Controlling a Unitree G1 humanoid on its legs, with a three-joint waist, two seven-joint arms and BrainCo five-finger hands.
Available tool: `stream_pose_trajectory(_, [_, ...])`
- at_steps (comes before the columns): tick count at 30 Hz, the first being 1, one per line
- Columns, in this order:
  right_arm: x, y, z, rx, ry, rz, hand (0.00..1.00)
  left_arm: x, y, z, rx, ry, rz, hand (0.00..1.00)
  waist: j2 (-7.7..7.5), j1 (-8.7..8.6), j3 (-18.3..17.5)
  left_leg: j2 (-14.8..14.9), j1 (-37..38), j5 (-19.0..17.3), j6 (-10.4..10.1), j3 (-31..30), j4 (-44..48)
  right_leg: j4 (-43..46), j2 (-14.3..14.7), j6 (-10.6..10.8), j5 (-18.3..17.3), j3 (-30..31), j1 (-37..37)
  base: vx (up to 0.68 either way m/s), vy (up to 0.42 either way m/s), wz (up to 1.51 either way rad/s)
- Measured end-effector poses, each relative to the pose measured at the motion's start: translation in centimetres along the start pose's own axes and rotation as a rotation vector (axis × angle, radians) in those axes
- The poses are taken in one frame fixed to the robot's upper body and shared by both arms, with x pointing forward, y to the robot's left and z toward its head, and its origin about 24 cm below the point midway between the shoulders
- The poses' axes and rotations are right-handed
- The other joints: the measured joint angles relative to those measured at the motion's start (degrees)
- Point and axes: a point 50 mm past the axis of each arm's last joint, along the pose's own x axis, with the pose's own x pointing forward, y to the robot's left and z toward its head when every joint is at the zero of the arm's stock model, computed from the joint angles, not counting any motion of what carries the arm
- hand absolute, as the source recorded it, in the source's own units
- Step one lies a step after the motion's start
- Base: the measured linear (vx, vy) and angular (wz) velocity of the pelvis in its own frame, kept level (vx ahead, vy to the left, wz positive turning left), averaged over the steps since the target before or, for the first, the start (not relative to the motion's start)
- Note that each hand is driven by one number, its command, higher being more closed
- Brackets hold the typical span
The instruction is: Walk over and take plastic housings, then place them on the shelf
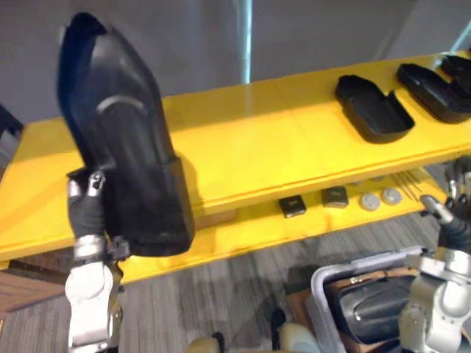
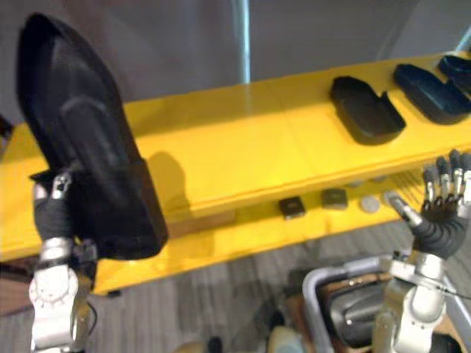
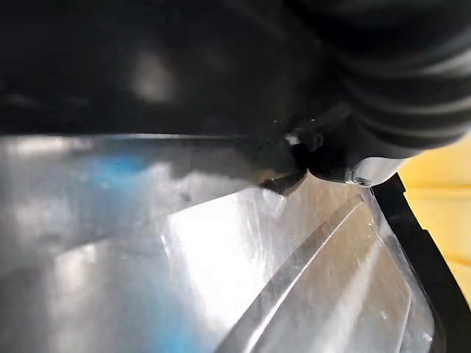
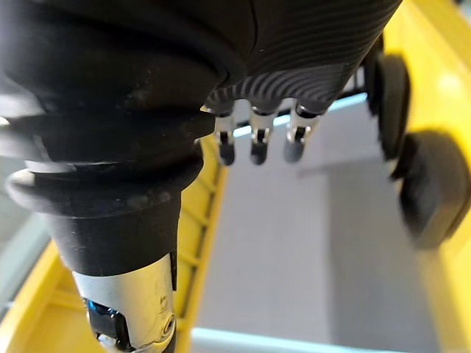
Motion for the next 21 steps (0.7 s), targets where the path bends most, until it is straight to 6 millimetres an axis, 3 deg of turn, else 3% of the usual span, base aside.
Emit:
stream_pose_trajectory(2, [-0.3, -0.1, -0.2, -0.003, 0.025, 0.009, 0.0, 1.5, 0.0, -1.4, 0.026, 0.092, 0.002, 1.0, 0.51, -0.96, 0.28, 0.08, 0.58, 0.05, 0.07, 1.75, -0.47, -0.93, 0.42, 0.1, 0.82, 1.51, -0.05, -0.02, 0.035, -0.51])
stream_pose_trajectory(4, [-0.7, 0.1, -0.8, 0.0, 0.07, 0.028, 0.0, 3.2, 0.6, -2.5, 0.01, 0.174, 0.035, 1.0, 0.77, -3.04, 0.4, 0.08, 1.11, 0.37, 0.2, 3.59, -1.04, -1.39, 0.82, 0.16, 1.31, 3.07, -0.4, -0.01, 0.02, -0.38])
stream_pose_trajectory(7, [-1.6, 0.1, -1.3, -0.004, 0.116, 0.056, 0.0, 5.3, 0.9, -2.3, -0.043, 0.201, 0.088, 1.0, 0.79, -4.5, 0.39, 0.1, 1.41, 1.09, 0.11, 5.9, -1.85, -1.99, 1.32, 0.11, 2.17, 4.87, -1.12, 0.0, 0.012, -0.35])
stream_pose_trajectory(15, [-3.3, 1.1, -2.4, 0.024, 0.204, 0.099, 0.0, 7.6, 0.8, -3.3, -0.016, 0.313, 0.284, 1.0, 1.53, -7.66, 0.83, 0.52, 2.03, 2.33, -0.27, 8.86, -3.5, -2.39, 2.41, -0.45, 2.99, 6.87, -2.2, -0.01, -0.009, -0.16])
stream_pose_trajectory(21, [-4.0, 2.4, -3.1, 0.082, 0.249, 0.123, 0.0, 10.0, 0.2, -0.7, 0.018, 0.314, 0.427, 1.0, 1.45, -8.17, 3.32, 0.63, 0.37, 2.38, -0.28, 11.56, -3.36, -2.98, 2.86, -0.65, 3.79, 8.45, -4.54, -0.05, -0.008, -0.17])
